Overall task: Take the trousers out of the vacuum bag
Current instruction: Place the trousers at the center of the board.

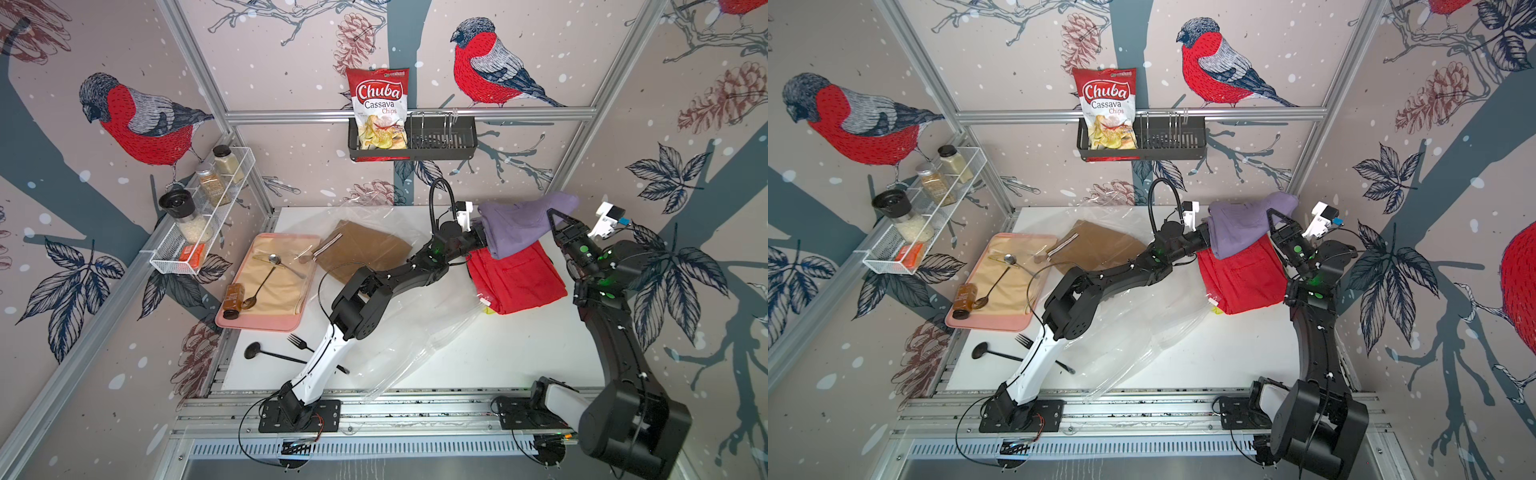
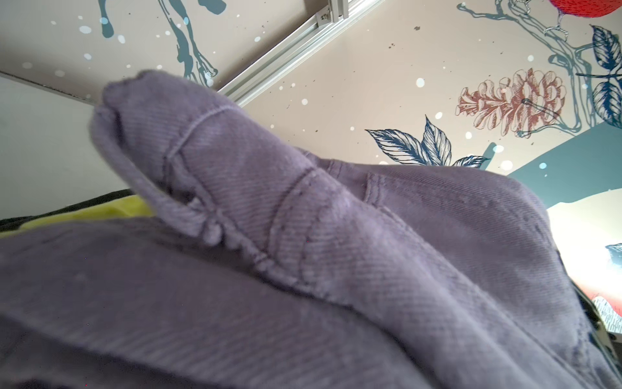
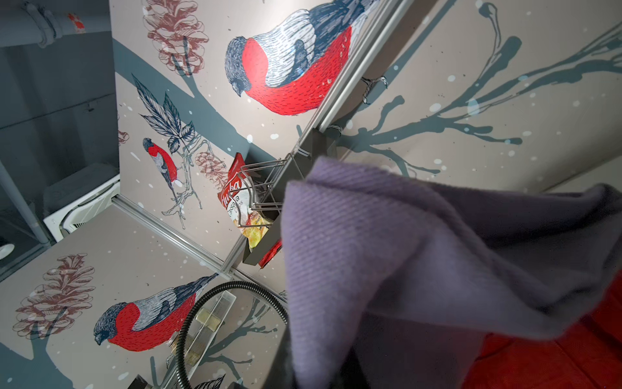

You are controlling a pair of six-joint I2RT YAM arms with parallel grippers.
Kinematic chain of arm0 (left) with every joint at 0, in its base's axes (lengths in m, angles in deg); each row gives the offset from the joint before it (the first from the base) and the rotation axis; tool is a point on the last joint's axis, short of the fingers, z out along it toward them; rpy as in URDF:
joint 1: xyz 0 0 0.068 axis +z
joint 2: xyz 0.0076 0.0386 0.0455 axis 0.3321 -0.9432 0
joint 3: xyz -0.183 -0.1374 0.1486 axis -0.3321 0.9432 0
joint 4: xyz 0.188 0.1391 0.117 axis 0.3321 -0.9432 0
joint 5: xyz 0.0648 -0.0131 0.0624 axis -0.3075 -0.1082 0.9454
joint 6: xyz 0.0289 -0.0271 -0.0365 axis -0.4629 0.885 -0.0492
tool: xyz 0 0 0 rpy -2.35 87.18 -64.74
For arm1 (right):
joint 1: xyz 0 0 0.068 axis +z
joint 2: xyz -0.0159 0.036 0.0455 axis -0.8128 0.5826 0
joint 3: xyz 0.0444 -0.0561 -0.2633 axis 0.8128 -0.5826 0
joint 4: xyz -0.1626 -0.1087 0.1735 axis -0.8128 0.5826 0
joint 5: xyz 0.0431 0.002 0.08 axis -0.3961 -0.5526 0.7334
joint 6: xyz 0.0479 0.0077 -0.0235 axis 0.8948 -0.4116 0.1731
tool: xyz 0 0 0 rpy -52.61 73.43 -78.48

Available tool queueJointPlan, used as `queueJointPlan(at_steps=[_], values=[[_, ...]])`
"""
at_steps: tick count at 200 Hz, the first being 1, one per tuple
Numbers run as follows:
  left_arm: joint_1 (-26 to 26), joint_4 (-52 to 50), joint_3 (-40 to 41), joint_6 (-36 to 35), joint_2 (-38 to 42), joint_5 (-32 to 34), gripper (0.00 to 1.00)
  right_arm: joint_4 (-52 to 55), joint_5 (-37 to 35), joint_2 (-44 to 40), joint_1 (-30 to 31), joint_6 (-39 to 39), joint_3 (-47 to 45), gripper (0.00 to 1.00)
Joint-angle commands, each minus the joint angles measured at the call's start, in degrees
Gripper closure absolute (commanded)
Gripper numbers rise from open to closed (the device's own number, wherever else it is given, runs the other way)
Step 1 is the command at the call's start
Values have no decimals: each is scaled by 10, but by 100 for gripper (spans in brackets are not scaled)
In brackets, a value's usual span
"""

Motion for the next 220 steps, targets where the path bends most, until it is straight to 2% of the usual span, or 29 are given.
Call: queueJointPlan(at_steps=[1, 61, 130, 162, 210, 220], values=[[4, 17, -3, -13, -6, 0, 100, -95, 33, -3, -9, 27, -28, 100], [7, 30, 38, -17, 4, -3, 100, -64, 48, -30, -42, -4, -99, 100], [14, 68, 142, -2, 42, -13, 100, 78, 54, -70, -82, -70, -148, 100], [15, 39, 160, -20, 58, -13, 100, 175, 28, -86, -88, -114, -164, 100], [27, -25, 209, -55, 105, 13, 100, 252, -14, -87, -105, -145, -184, 100], [29, -32, 220, -61, 115, 14, 100, 257, -25, -82, -108, -147, -187, 94]])
